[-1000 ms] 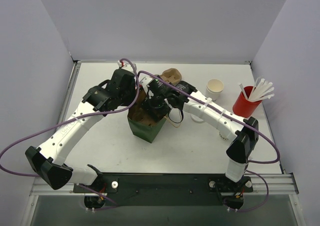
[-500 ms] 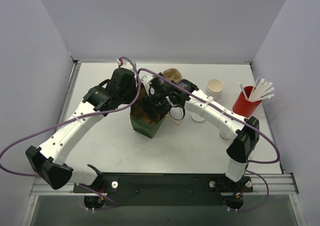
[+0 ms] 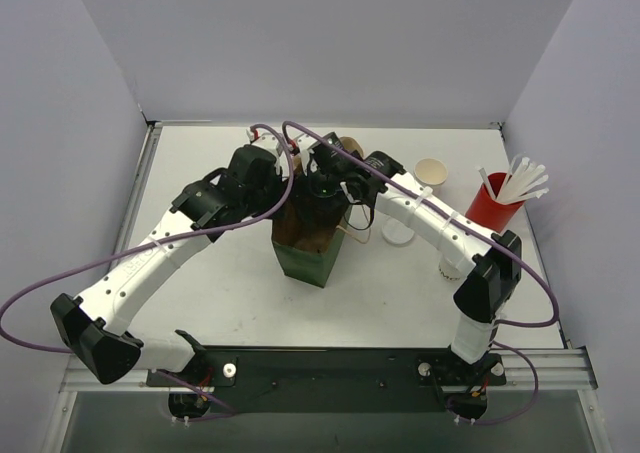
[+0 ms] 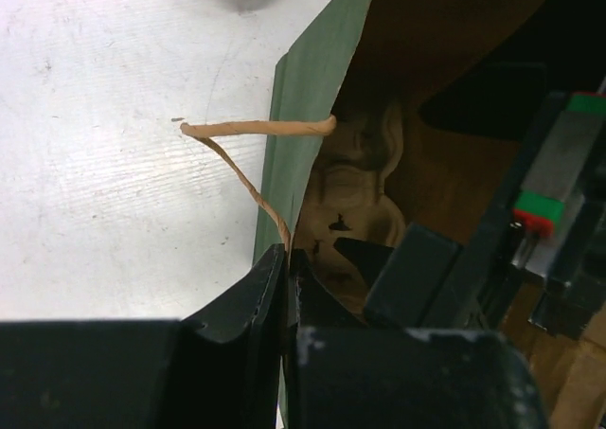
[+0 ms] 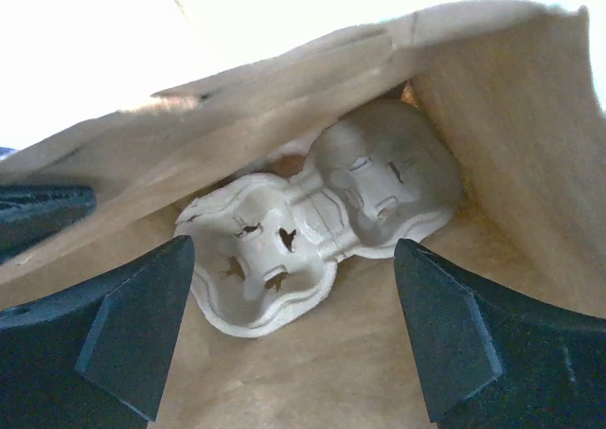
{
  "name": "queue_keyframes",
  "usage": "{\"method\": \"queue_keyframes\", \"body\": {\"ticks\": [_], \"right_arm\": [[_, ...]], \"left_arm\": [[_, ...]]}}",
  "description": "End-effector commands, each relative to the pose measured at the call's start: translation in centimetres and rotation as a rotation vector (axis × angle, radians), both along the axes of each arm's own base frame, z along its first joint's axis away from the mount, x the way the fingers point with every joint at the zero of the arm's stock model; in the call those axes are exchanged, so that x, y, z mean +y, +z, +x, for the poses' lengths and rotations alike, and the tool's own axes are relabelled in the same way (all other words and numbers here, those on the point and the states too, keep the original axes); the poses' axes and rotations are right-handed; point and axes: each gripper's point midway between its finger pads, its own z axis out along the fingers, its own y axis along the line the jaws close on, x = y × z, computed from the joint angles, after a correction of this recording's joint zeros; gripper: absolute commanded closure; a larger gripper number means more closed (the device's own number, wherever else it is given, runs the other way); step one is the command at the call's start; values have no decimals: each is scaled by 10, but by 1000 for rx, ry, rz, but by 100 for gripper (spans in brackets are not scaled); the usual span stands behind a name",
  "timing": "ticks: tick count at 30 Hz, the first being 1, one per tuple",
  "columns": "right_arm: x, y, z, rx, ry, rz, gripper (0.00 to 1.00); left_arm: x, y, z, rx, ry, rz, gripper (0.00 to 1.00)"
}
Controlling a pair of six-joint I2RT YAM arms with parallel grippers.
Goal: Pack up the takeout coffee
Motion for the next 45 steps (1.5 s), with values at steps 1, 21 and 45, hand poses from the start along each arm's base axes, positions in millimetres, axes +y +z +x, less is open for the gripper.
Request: {"method": "queue_keyframes", "body": {"ticks": [1, 21, 45], "right_arm": [[23, 43, 13, -101, -18, 153, 19], [15, 157, 5, -132, -196, 493, 20], [-106, 120, -25, -96, -675, 300, 26]], "left_arm": [[-5, -13, -20, 70, -64, 4, 100], [-8, -10, -18, 94, 2, -47, 100], [-9, 3, -16, 78, 65, -133, 100]]}}
